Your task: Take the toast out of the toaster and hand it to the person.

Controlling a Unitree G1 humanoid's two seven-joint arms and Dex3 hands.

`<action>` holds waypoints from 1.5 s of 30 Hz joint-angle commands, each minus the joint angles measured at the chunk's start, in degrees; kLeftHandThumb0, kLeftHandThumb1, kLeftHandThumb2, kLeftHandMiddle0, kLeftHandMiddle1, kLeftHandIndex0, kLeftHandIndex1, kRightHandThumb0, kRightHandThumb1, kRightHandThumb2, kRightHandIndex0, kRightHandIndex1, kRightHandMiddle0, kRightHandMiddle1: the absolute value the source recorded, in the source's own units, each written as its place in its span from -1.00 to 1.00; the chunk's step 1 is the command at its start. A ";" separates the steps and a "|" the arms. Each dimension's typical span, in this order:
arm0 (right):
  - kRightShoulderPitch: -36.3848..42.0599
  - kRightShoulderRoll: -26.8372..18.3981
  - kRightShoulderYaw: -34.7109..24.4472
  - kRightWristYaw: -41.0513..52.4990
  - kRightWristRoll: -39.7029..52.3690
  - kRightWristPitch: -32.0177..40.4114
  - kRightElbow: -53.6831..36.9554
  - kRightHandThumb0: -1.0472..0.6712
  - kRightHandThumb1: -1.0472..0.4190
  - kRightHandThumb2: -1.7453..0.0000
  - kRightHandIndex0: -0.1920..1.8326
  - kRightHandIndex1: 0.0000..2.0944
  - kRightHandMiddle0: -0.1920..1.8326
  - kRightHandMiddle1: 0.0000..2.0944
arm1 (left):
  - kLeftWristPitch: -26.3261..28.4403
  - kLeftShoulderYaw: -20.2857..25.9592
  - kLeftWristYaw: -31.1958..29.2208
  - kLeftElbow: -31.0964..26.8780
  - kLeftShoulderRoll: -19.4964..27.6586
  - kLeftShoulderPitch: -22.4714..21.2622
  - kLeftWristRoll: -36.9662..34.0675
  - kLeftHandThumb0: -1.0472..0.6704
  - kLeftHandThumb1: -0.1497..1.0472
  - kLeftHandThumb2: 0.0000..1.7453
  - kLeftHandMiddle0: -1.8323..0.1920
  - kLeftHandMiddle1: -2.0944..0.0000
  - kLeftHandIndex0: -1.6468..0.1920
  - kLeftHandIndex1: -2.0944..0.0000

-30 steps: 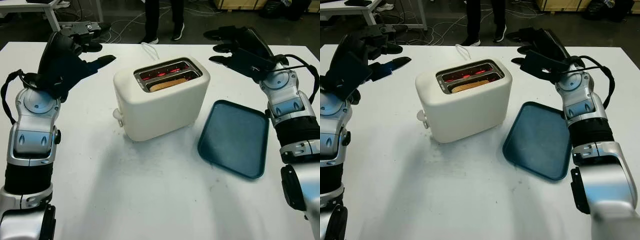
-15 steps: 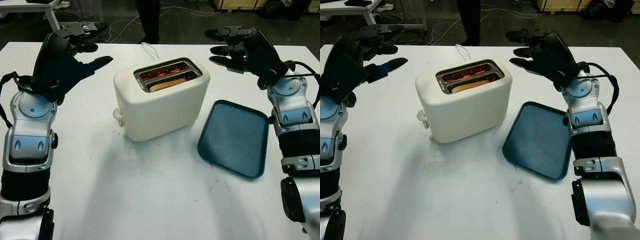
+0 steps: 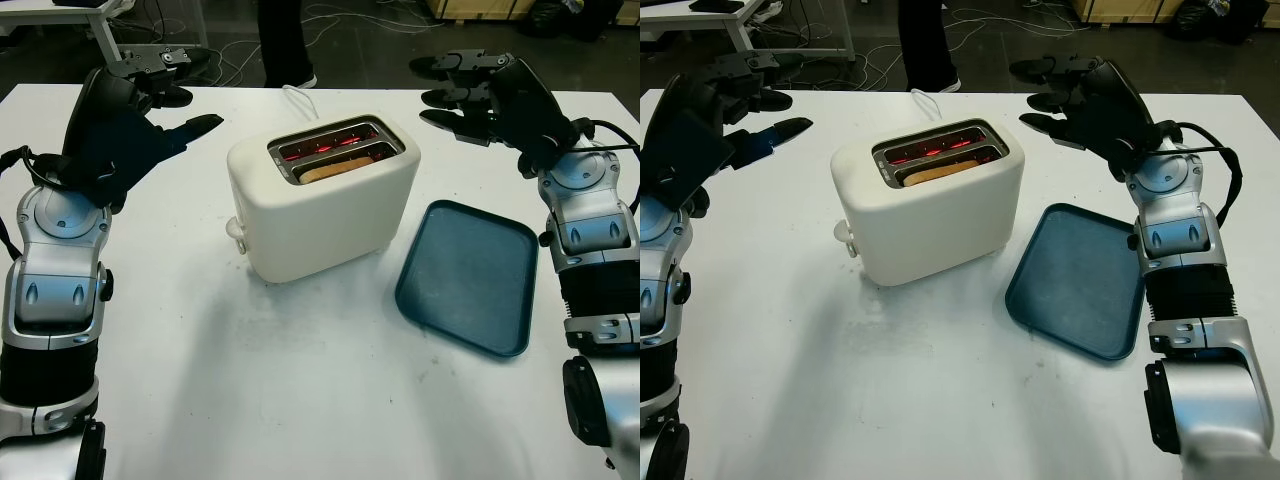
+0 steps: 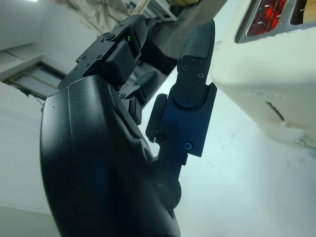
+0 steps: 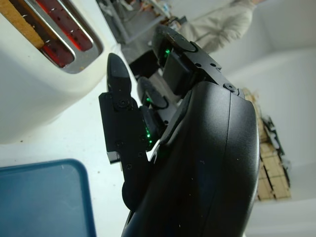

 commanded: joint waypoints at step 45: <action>0.84 0.27 1.49 0.33 -1.20 2.75 -2.68 -0.16 -0.83 0.87 -0.04 -0.96 -0.12 -0.99 | -0.23 -0.08 -0.39 -1.00 0.13 -0.39 -0.45 -0.43 0.79 -0.89 0.62 0.10 0.19 0.89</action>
